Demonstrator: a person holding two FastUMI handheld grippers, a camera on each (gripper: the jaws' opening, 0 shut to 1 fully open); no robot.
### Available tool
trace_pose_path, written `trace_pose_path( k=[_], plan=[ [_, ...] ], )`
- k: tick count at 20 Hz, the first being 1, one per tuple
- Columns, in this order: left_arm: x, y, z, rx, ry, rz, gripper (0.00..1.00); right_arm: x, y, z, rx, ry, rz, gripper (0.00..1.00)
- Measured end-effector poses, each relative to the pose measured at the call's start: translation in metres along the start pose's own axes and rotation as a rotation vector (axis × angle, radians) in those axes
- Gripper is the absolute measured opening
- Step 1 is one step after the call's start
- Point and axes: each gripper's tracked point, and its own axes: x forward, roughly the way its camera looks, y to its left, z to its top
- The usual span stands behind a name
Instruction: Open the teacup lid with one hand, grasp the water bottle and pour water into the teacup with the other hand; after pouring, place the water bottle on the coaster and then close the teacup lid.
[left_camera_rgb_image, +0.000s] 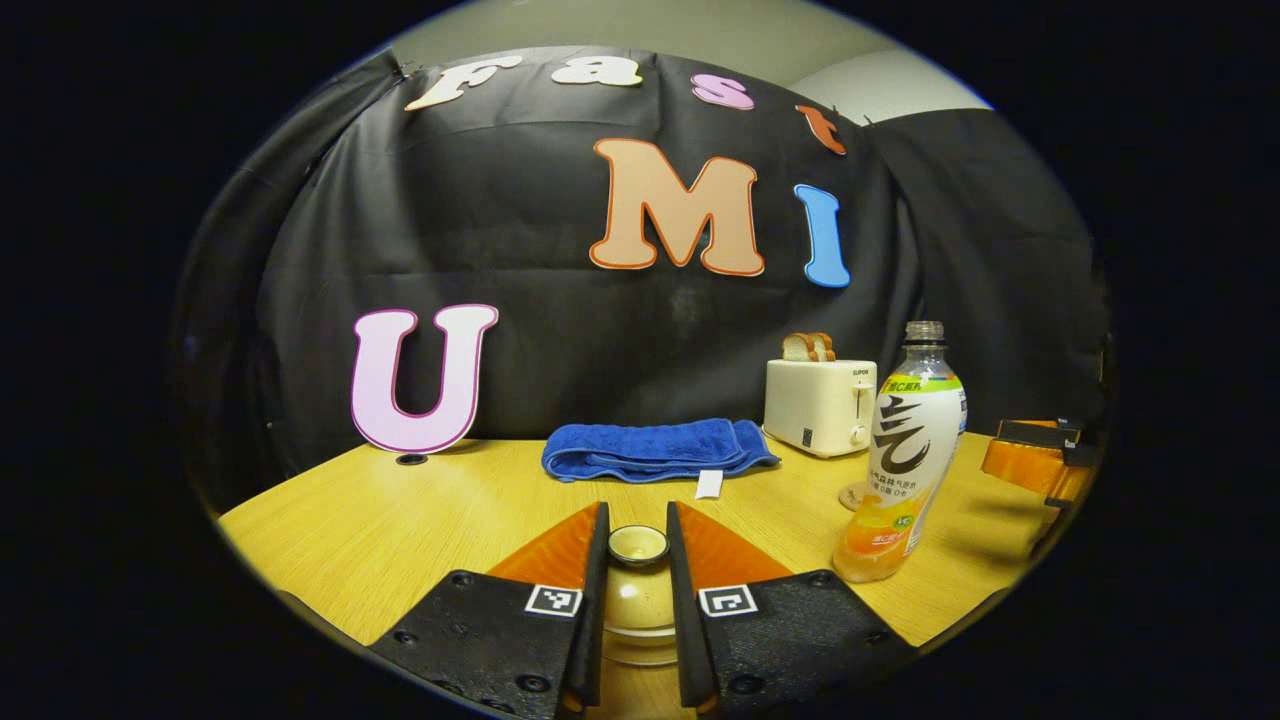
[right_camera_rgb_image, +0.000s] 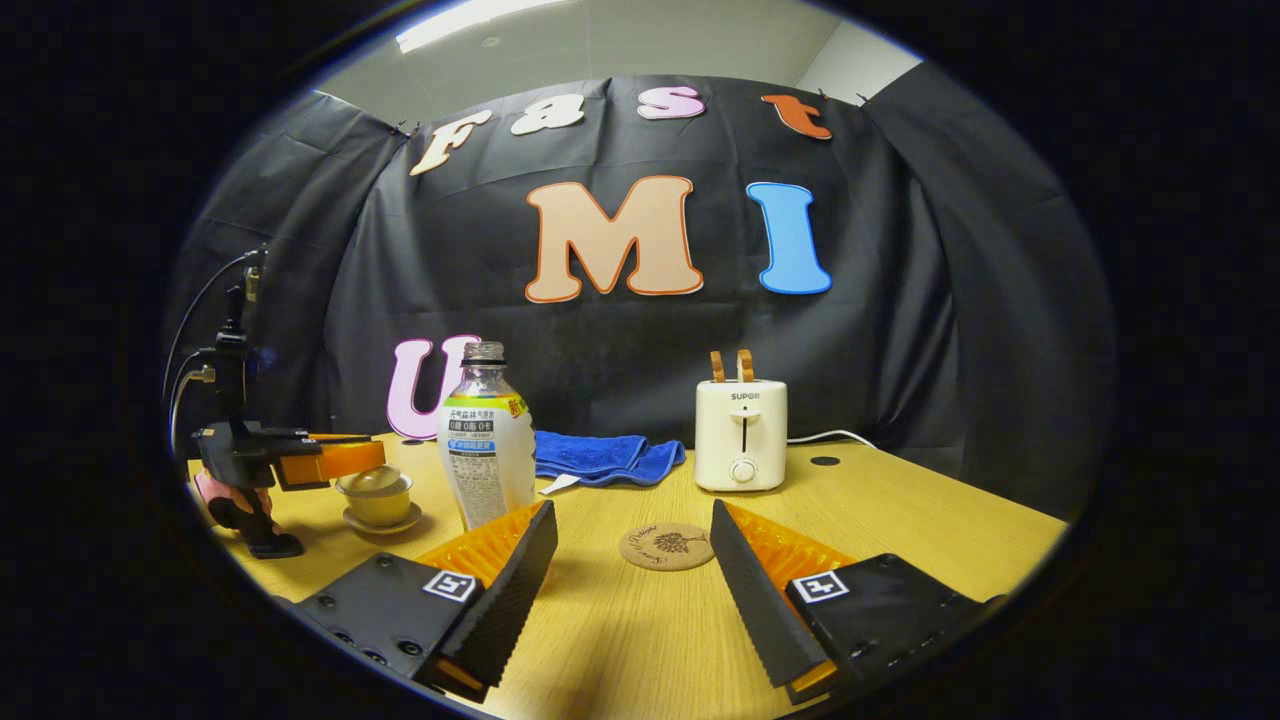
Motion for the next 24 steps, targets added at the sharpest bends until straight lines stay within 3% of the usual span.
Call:
trace_pose_path(
  k=[3,7,12,15,17,24],
  plan=[
    [-0.009,0.007,0.003,0.004,-0.016,0.022,0.28,0.001,0.005,-0.001,0.001,0.004,0.030,1.00],
    [-0.026,0.024,0.004,0.012,-0.030,0.061,0.28,0.002,0.028,-0.002,0.005,0.010,0.148,0.94],
    [-0.049,0.062,0.005,0.020,-0.031,0.196,0.28,0.009,0.043,-0.004,0.006,0.020,0.205,0.98],
    [-0.058,0.079,0.005,0.021,-0.029,0.266,0.28,0.013,0.060,-0.010,0.005,0.045,0.271,0.94],
    [-0.063,0.087,0.005,0.022,-0.029,0.306,0.28,0.019,0.069,-0.015,0.001,0.078,0.311,0.98],
    [-0.077,0.108,0.005,0.024,-0.026,0.403,0.28,0.041,0.092,-0.032,-0.027,0.172,0.352,0.96]
  ],
)
